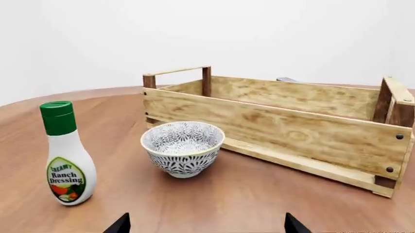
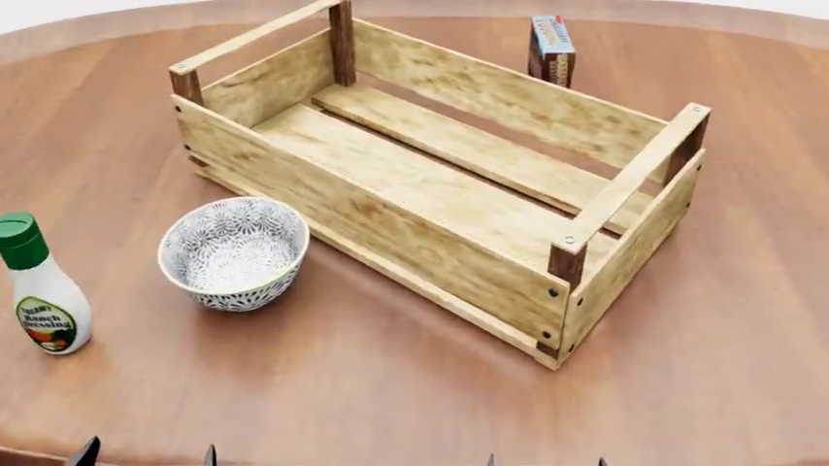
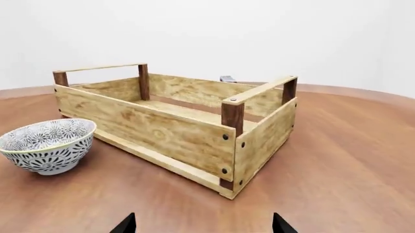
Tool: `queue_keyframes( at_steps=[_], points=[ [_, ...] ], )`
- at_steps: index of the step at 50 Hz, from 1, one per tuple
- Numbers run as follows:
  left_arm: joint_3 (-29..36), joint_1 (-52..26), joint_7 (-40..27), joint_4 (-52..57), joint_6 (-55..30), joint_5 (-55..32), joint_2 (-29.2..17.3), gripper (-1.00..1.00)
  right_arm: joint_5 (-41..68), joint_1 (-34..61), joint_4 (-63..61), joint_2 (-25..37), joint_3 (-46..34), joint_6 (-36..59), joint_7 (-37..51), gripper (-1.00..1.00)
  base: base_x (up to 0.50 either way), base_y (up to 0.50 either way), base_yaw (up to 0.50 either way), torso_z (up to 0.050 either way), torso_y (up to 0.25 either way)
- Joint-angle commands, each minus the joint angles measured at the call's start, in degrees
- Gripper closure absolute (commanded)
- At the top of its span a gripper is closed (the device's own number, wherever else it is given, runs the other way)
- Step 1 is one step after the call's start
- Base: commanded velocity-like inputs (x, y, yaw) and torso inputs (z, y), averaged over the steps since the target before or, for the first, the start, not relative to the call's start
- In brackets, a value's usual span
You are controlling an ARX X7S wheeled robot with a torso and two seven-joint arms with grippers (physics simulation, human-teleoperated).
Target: Pick up the salad dressing and put it in the tray.
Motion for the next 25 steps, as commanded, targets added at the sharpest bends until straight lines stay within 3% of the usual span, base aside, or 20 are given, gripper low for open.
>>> queue_keyframes(
  at_steps=[1,18,25],
  points=[
    [1.22,0.14,-1.0,0.14,0.43,-0.77,-1.04,-1.0,0.99,-0.16,0.05,0.99,-1.19,-0.84,1.23,-1.0,0.0,0.5,0.0,0.0,0.0],
    [2.31,-0.54,-2.04,-0.39,-0.46,-2.46,-2.02,-1.0,3.05,0.07,0.08,2.18,-2.6,-1.07,1.42,-1.0,0.0,0.5,0.0,0.0,0.0],
    [1.56,-2.14,-3.24,-1.09,-3.39,-4.38,-2.07,-1.0,2.47,0.6,0.15,2.91,-4.03,-0.48,1.48,-1.0,0.0,0.05,0.0,0.0,0.0]
  ],
)
